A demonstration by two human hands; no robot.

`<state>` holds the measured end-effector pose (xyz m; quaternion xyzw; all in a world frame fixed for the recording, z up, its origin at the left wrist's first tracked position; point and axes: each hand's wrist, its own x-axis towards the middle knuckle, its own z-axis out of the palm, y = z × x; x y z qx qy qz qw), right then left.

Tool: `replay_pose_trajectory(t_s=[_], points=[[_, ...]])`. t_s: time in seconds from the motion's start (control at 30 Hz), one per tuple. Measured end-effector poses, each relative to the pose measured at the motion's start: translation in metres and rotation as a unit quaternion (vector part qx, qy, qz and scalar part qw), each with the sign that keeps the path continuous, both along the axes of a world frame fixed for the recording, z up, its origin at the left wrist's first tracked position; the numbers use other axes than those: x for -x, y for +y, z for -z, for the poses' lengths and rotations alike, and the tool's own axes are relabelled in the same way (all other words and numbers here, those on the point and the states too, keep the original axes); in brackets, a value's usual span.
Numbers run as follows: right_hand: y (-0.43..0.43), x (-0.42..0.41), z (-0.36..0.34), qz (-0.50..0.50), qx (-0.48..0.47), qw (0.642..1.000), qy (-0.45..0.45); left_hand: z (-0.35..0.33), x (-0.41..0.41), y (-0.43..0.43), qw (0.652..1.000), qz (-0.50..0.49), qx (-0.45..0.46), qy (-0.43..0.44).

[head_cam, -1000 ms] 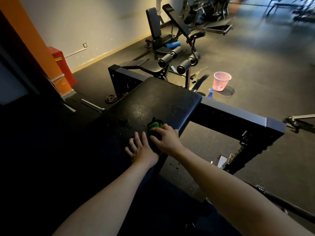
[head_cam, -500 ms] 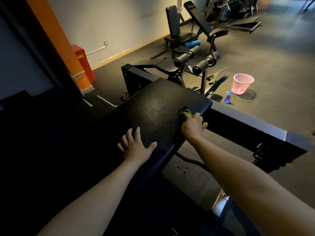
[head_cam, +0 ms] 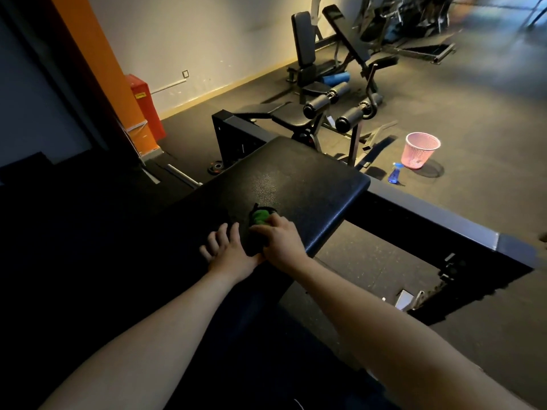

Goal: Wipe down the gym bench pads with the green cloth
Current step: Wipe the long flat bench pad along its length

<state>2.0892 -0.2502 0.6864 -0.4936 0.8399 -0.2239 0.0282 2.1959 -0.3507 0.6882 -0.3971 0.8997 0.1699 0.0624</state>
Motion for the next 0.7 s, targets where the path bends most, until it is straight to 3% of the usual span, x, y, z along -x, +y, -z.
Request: replay_pose_trajectory(t_s=[0.07,0.13,0.27,0.37,0.53,0.7], points=[[0.008,0.013,0.002,0.019,-0.011,0.999,0.035,0.001,-0.003,-0.001,1.000,0.002,0.006,0.010],[0.017,0.032,0.000,0.099,-0.013,0.994,0.040,0.001,-0.004,-0.001,1.000,0.010,-0.001,0.005],[0.028,0.055,-0.001,0.270,-0.016,0.963,-0.005,-0.002,-0.012,-0.008,0.999,0.050,-0.008,0.003],[0.011,0.038,0.003,0.334,-0.002,0.942,-0.040,-0.004,-0.019,-0.019,0.996,0.088,-0.012,-0.004],[-0.033,-0.016,-0.001,0.245,0.047,0.963,-0.099,-0.006,-0.024,-0.039,0.991,0.135,-0.026,0.003],[-0.050,-0.042,-0.001,0.151,0.034,0.982,-0.107,0.000,-0.025,-0.041,0.988,0.145,-0.032,0.037]])
